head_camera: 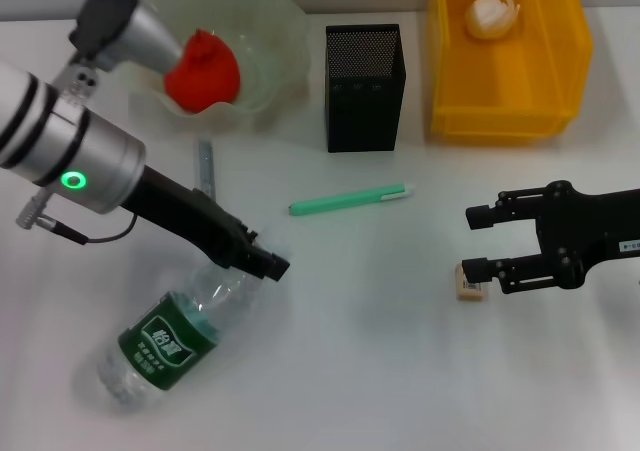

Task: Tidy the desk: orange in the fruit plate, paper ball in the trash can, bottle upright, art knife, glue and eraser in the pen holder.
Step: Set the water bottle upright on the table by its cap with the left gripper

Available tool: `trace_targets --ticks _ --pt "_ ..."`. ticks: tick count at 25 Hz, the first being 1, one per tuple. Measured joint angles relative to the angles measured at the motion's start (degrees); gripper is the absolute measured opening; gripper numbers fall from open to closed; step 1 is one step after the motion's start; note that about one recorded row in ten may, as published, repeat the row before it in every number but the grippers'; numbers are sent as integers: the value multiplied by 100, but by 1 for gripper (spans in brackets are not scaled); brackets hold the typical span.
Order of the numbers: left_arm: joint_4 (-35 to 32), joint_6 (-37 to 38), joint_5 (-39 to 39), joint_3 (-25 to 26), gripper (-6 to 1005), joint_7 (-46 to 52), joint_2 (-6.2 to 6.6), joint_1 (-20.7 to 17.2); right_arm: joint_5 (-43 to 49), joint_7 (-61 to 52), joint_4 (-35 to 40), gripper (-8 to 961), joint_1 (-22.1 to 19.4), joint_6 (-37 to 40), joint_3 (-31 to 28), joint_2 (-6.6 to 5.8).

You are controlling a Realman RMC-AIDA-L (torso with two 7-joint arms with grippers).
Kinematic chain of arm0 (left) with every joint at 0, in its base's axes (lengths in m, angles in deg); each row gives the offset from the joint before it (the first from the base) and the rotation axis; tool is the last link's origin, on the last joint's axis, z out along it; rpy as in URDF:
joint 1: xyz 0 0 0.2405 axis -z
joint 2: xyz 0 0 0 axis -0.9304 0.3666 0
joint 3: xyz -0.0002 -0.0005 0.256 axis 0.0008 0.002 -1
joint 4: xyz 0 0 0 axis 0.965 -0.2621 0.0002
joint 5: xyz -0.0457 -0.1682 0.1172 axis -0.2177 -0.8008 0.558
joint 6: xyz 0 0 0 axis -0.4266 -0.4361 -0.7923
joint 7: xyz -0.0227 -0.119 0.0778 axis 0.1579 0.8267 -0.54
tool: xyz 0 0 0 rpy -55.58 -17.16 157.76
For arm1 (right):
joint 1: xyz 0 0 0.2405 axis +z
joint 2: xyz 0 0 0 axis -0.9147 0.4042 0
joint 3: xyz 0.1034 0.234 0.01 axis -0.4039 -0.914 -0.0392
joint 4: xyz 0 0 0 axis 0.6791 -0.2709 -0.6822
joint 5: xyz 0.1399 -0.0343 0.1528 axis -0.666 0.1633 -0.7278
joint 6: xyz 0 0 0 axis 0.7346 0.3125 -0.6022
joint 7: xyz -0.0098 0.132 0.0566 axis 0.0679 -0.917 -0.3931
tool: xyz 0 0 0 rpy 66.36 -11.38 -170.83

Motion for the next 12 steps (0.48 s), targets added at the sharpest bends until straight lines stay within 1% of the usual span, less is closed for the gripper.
trace_targets --ticks 2,3,4,5,6,7,8,9,12 --pt "-40 237 -128 367 445 -314 1 -51 0 0 7 713 0 5 0 0" --pt "-40 237 -128 367 445 -314 1 -51 0 0 10 713 0 9 0 0" --pt "-43 328 -175 520 445 -448 1 -67 0 0 13 713 0 18 -8 0" --pt "-44 652 -341 1083 445 -961 4 -124 1 0 14 713 0 25 -20 0" --pt "-44 690 -368 1135 444 -1025 5 -130 1 0 15 713 0 38 -38 0" --pt "-41 819 -453 1344 444 -1260 10 -166 1 0 16 713 1 52 -54 0" --pt "-41 819 -453 1344 444 -1260 10 -166 1 0 16 713 1 65 -71 0" --pt "-37 980 -597 1570 444 -1561 34 -239 0 0 16 713 1 68 -73 0" --pt "-4 1116 -849 1691 444 -1932 113 -399 0 0 17 713 1 72 -73 0"
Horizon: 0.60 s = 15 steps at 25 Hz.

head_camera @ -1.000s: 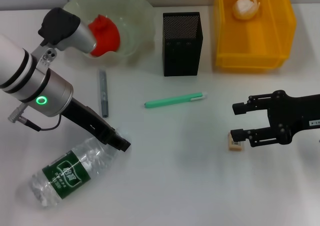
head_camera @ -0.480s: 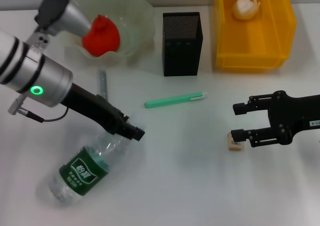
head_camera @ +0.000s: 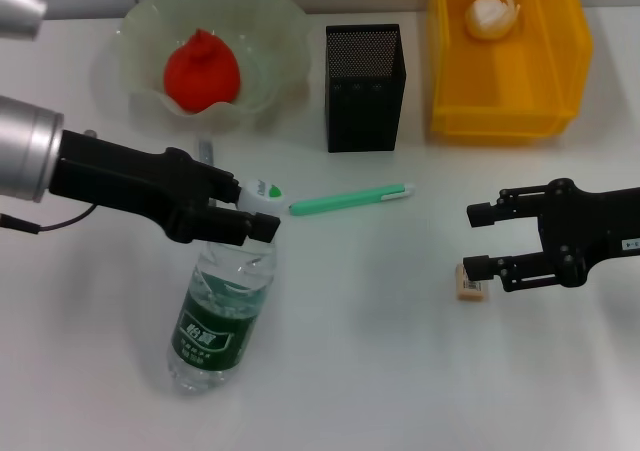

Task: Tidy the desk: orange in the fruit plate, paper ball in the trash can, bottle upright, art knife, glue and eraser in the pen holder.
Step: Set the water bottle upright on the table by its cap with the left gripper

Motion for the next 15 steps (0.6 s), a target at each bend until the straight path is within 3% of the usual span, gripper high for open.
trace_targets --ticks 9,15 --pt "44 123 -760 74 444 -494 248 -446 0 0 8 713 3 7 4 0" --pt "45 138 -971 328 443 -739 270 -600 0 0 16 711 7 -1 3 0"
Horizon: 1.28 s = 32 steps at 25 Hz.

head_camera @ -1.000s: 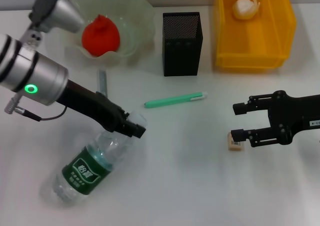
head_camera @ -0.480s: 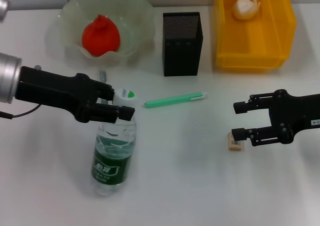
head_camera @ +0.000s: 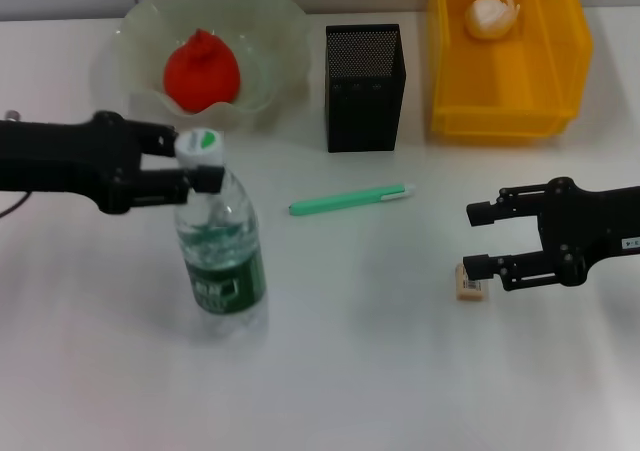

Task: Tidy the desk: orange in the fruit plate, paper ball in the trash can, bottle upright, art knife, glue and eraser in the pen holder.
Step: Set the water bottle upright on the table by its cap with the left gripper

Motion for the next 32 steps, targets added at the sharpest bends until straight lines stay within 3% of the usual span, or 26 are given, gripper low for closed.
trace_targets --ticks 6,12,14,17,19,22,24,32 --pt "168 -92 -478 917 453 -746 -59 -212 0 0 1 712 2 -22 0 0" --pt "356 -270 -634 1206 468 -1129 -88 -252 0 -10 1 712 2 -19 -43 0" --pt "511 -776 -809 1490 473 -1678 -213 -331 0 -10 1 712 2 -8 -52 0" --pt "511 -776 -809 1490 480 -1678 -213 -331 0 -10 1 713 2 -4 -56 0" --pt "805 -1305 -869 1577 485 -2097 -270 -340 0 -10 1 713 2 -5 -61 0" --pt "805 -1305 -869 1577 493 -2097 -270 -340 0 -13 1 712 5 -11 -62 0" --pt "1112 -1839 -1173 1577 498 -2589 -306 -340 0 -29 1 712 8 -24 -62 0" --pt "1295 -2395 -1284 1547 518 -2848 -357 -332 0 -67 1 711 20 -43 -74 0"
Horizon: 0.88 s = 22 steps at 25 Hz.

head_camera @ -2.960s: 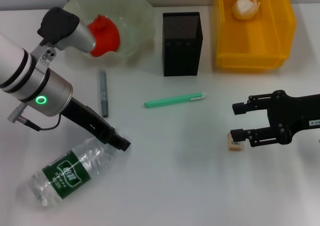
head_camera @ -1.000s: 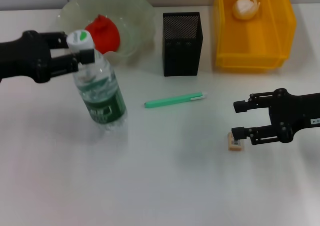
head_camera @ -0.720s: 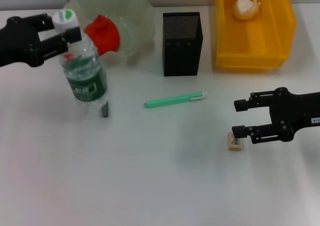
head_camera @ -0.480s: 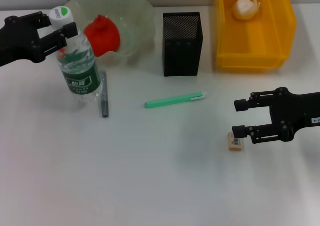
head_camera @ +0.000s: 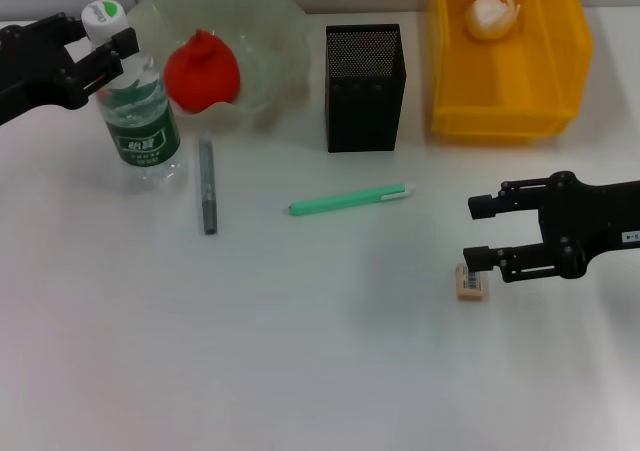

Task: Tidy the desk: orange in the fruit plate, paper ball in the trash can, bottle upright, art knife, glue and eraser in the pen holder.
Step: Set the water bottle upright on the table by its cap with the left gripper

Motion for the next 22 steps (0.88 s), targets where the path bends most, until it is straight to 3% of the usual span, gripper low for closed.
trace_targets --ticks 22 --pt "271 -451 0 -9 572 -98 -26 71 0 -6 7 712 21 34 -49 3"
